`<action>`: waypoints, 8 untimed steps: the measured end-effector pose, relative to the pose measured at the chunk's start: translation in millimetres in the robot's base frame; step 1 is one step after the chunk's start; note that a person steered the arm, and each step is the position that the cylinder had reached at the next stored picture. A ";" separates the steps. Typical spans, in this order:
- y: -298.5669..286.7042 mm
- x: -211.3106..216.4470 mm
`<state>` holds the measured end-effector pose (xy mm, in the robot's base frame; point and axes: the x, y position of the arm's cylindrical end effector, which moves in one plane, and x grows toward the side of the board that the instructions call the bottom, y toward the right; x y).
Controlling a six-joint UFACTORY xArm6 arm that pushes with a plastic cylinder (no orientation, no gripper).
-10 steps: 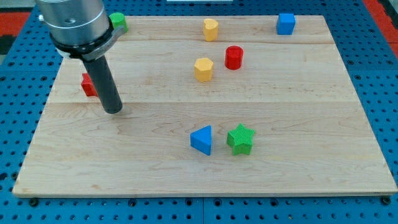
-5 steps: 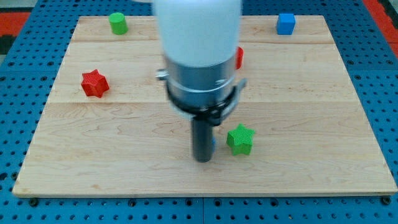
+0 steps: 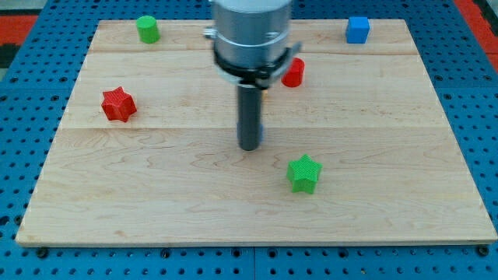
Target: Move the blue triangle towards the center right of the board
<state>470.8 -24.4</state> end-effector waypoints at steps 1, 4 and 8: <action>-56.5 -10.0; 117.6 -42.7; 111.9 -12.1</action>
<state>458.6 87.5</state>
